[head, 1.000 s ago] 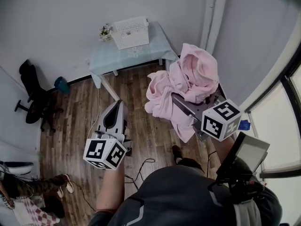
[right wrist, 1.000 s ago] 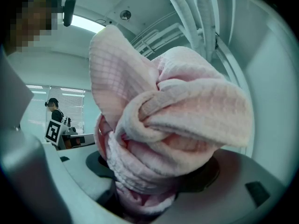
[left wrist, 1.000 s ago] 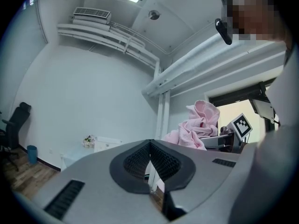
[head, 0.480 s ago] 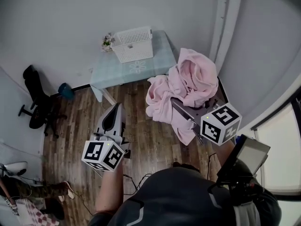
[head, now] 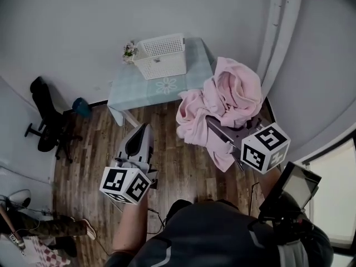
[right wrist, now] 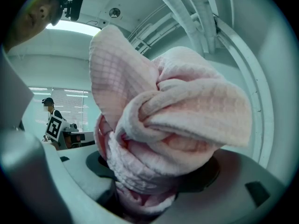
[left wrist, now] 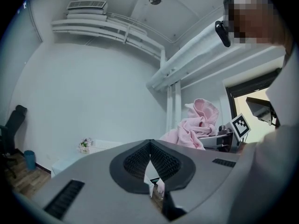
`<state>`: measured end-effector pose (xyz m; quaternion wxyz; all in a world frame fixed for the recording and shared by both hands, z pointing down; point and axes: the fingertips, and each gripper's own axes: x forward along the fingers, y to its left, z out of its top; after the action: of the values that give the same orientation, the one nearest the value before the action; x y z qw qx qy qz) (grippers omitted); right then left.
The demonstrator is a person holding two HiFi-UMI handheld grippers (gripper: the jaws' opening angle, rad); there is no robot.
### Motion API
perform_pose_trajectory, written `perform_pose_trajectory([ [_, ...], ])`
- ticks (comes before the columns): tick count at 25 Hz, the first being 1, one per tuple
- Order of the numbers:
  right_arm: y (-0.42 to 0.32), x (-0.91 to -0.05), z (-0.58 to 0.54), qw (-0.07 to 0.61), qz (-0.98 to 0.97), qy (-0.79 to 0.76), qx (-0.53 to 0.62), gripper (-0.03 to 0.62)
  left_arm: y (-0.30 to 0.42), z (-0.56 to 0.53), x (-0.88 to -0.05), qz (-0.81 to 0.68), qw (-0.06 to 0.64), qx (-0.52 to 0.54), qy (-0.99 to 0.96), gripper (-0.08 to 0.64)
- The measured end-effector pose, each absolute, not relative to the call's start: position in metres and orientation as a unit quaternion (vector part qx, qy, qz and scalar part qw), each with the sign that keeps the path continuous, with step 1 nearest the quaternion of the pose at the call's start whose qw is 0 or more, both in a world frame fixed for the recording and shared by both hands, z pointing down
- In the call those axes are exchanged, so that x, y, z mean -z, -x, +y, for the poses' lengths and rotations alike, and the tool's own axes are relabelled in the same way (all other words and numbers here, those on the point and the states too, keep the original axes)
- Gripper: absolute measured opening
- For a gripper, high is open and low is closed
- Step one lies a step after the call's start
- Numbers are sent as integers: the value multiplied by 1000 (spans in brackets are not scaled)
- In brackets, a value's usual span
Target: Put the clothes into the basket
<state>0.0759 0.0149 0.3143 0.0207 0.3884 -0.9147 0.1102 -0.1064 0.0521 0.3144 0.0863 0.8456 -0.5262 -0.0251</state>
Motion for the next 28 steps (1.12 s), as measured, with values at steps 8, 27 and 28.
perform_pose_trajectory([
  [8, -78, -311, 17, 27, -907, -409, -95, 353, 112, 44, -312, -518, 79, 30, -851, 8],
  [27, -84, -305, 19, 11, -880, -471, -58, 353, 116, 25, -315, -461, 41, 33, -886, 8],
  [28, -84, -305, 20, 11, -878, -475, -59, 353, 117, 25, -317, -457, 43, 31, -888, 8],
])
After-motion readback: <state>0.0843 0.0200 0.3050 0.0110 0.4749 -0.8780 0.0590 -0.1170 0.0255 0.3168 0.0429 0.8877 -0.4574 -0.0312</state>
